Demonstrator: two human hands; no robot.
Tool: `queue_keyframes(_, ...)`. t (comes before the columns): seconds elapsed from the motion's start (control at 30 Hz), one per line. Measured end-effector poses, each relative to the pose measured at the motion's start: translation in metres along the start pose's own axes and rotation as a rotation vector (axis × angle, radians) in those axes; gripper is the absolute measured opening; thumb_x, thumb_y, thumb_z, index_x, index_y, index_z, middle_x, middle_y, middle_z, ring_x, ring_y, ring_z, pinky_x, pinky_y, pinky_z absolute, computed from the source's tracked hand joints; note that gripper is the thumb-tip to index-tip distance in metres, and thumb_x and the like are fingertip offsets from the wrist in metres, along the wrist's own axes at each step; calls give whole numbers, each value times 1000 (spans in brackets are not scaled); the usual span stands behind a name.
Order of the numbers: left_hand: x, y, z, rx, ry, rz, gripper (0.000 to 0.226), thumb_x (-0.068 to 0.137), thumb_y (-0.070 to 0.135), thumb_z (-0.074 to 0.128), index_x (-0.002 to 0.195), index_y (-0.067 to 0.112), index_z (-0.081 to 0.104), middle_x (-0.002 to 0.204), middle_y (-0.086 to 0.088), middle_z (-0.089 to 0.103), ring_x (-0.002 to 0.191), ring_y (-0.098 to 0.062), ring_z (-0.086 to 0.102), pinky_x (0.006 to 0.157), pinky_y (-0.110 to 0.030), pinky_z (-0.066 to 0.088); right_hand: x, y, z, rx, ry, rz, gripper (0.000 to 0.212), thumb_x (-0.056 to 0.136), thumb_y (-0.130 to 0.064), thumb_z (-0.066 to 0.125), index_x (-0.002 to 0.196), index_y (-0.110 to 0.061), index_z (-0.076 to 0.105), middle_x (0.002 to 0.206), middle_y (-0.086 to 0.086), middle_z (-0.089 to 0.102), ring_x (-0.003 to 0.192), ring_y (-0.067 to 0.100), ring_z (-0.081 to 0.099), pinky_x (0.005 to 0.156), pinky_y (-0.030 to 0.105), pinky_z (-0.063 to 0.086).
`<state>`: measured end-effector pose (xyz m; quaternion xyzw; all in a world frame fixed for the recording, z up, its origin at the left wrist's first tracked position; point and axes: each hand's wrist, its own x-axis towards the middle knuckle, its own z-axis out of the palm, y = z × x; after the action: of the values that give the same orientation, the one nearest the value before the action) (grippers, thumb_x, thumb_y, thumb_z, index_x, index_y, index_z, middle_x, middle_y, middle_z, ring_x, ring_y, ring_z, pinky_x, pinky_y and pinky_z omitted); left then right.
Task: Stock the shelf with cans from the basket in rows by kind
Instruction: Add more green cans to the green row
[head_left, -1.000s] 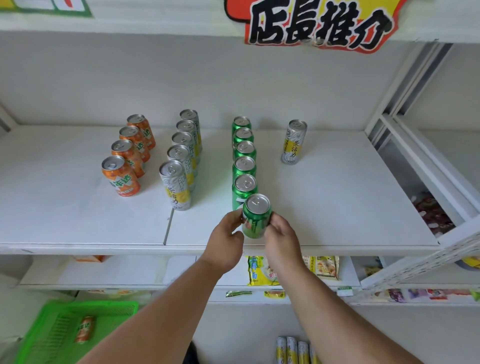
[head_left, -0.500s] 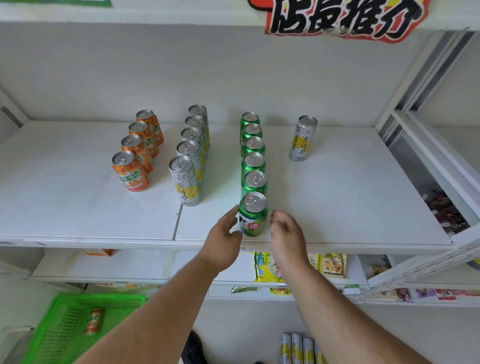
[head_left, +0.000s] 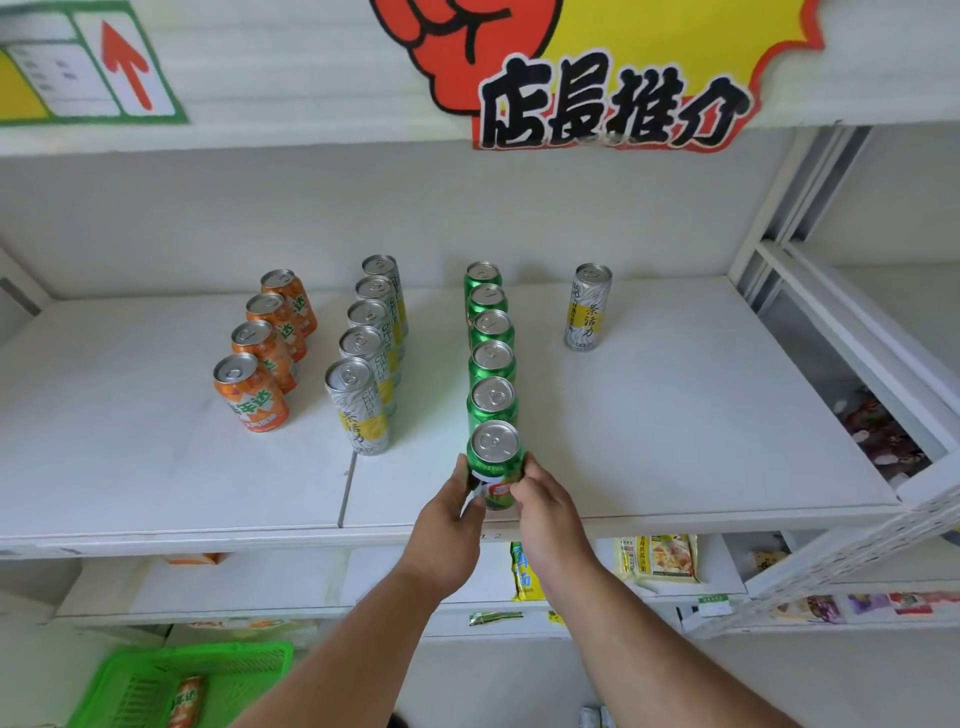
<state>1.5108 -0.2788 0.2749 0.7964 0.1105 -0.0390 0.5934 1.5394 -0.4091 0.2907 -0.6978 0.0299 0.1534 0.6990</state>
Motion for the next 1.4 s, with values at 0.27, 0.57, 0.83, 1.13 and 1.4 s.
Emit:
queue_keyframes(0.27,5,-5,2,23,-17,-10,65,99,4,45,156,31,31,150,23,45,141,5,36,121,-27,27,1,-4,0,-20,29,17,45,73,-29,50,114,-27,69,108,-2,76,111,23,66,105,49,48)
queue_keyframes(0.57,-21,-9,-13,42,15,-170,65,100,13,53,158,21,25,158,9,35,145,-6,34,120,-29,28,-15,-2,-3,-45,84,32,10,80,-23,51,72,-30,51,66,-20,49,66,0,40,64,22,32)
queue_keyframes(0.83,-86,-34,-32,44,115,-219,57,98,20,57,152,24,40,147,5,50,135,-3,46,112,-28,40,-43,22,2,-86,146,7,12,101,-19,57,94,-17,66,79,-9,56,70,12,49,66,30,40)
queue_keyframes(1.13,-129,-58,-70,51,96,-207,55,99,25,57,150,28,39,147,9,49,124,2,53,85,-7,41,-109,37,46,-223,163,63,28,97,-30,57,107,-4,61,89,6,59,82,23,52,79,35,44)
queue_keyframes(1.4,-245,-127,-203,64,251,-322,63,97,30,61,154,24,35,147,5,49,136,-9,46,106,-26,37,-176,75,172,-300,-58,161,50,99,-35,62,144,-14,55,140,-2,63,125,21,62,111,41,45)
